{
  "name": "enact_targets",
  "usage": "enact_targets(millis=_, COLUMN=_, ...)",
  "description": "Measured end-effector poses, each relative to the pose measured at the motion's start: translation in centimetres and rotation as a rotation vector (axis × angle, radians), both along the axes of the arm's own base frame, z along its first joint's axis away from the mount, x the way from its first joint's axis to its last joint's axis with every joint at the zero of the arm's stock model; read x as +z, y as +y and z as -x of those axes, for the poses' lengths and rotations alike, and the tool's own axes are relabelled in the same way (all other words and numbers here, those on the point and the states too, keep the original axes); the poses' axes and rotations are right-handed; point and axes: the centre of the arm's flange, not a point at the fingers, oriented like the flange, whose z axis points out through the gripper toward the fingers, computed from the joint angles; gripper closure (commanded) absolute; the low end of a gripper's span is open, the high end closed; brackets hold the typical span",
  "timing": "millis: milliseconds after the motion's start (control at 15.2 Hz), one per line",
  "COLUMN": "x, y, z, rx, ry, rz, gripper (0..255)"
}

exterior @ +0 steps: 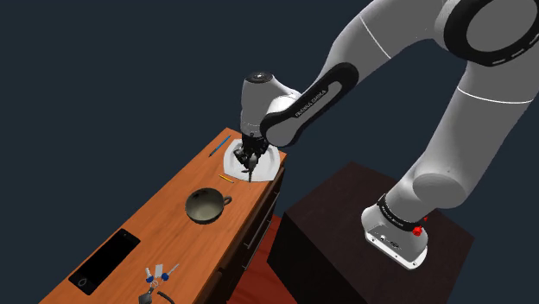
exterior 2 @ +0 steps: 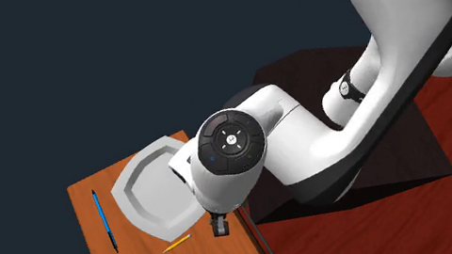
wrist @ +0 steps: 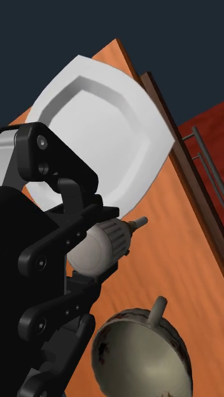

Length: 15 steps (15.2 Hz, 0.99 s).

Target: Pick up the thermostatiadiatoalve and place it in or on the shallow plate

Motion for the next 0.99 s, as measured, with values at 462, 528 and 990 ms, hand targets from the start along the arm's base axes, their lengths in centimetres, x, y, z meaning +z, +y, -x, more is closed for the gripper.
enact_targets(millis=462, x=3.3, y=-1.8, z=-2.0, rx=-0.001, ry=0.0, rz=0.0, gripper=255)
enact_targets(millis=528, x=3.9, y=-2.7, z=-2.8, rx=-0.001, ry=0.0, rz=0.0, gripper=255)
enact_targets(millis=990, x=6.2, y=-8.8, z=-9.1, rx=-0.001, ry=0.0, rz=0.0, gripper=255)
